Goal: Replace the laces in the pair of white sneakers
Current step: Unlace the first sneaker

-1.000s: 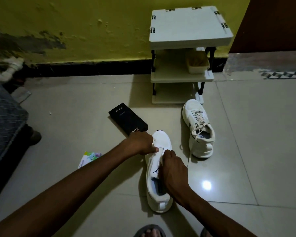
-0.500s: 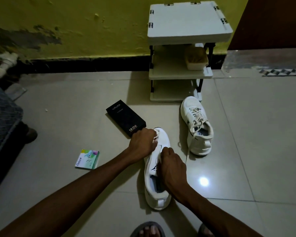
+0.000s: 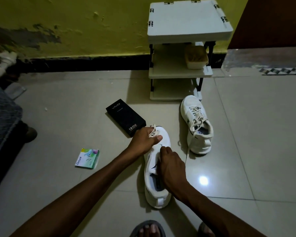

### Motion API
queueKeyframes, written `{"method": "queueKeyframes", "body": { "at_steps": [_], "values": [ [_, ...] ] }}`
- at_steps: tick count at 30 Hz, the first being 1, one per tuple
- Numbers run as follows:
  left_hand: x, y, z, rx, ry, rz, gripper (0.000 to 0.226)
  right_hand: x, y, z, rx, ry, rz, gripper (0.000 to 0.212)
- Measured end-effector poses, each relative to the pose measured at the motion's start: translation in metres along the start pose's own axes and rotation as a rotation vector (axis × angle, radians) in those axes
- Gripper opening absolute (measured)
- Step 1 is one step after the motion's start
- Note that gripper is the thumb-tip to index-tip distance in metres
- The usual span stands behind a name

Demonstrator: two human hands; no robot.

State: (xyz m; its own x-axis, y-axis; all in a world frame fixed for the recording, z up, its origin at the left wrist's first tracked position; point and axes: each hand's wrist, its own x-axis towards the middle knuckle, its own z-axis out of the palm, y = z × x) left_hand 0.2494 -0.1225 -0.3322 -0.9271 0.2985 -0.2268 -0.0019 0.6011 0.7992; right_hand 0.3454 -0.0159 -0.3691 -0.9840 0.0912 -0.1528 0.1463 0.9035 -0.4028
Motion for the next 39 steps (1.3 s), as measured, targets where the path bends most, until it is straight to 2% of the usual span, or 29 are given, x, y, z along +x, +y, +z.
{"method": "queueKeyframes", "body": {
  "at_steps": [2,3,4,7,9,12,16,20,22,24,26,28,30,34,36,39],
  "values": [
    [0.001,-0.005,0.002,0.273,-0.005,-0.033,0.030,0.001,-0.004,0.000,-0.028,-0.015,-0.001,0.054],
    [0.002,-0.003,0.004,0.325,-0.001,-0.065,0.026,0.002,-0.005,-0.001,-0.032,-0.018,0.000,0.056],
    [0.004,0.000,0.006,0.297,-0.012,-0.104,0.024,0.001,-0.006,-0.001,-0.026,-0.020,0.009,0.057],
    [0.007,0.011,0.011,-0.142,-0.059,-0.234,0.022,0.000,-0.003,0.000,-0.021,0.003,0.026,0.055],
    [0.006,0.014,0.011,-0.269,-0.052,-0.242,0.018,0.001,-0.001,0.001,-0.042,0.019,0.026,0.058],
    [0.003,0.005,0.010,-0.295,-0.029,-0.254,0.021,0.003,-0.004,0.002,-0.085,-0.014,-0.002,0.065],
    [0.006,-0.009,0.002,-0.070,0.007,-0.230,0.025,0.004,-0.005,0.003,-0.053,-0.016,-0.007,0.066],
    [0.007,0.010,0.001,-0.340,-0.087,-0.273,0.020,0.004,-0.003,0.002,-0.033,0.013,0.013,0.061],
    [0.007,0.004,-0.001,-0.306,-0.096,-0.262,0.022,0.004,-0.002,0.002,-0.041,0.019,0.010,0.061],
    [0.011,-0.010,-0.007,-0.172,-0.060,-0.202,0.029,0.003,-0.001,0.001,-0.031,0.019,-0.001,0.062],
    [0.013,-0.017,-0.012,-0.098,-0.033,-0.182,0.031,0.002,0.001,-0.002,-0.011,0.029,-0.017,0.057],
    [0.015,-0.016,-0.016,-0.148,-0.023,-0.183,0.029,0.001,0.005,-0.006,0.029,0.079,-0.052,0.041],
    [0.019,-0.013,-0.021,-0.183,0.003,-0.183,0.027,0.008,0.010,-0.012,0.145,0.127,-0.043,0.035],
    [0.027,-0.009,-0.028,-0.196,-0.009,-0.164,0.015,0.039,0.021,-0.023,0.303,0.107,-0.039,0.018],
    [0.029,-0.010,-0.028,-0.178,-0.034,-0.146,0.014,0.047,0.019,-0.027,0.267,0.060,-0.074,0.019],
    [0.031,-0.014,-0.024,-0.112,-0.054,-0.158,0.018,0.049,0.015,-0.022,0.253,0.074,-0.075,0.018]
  ]
}}
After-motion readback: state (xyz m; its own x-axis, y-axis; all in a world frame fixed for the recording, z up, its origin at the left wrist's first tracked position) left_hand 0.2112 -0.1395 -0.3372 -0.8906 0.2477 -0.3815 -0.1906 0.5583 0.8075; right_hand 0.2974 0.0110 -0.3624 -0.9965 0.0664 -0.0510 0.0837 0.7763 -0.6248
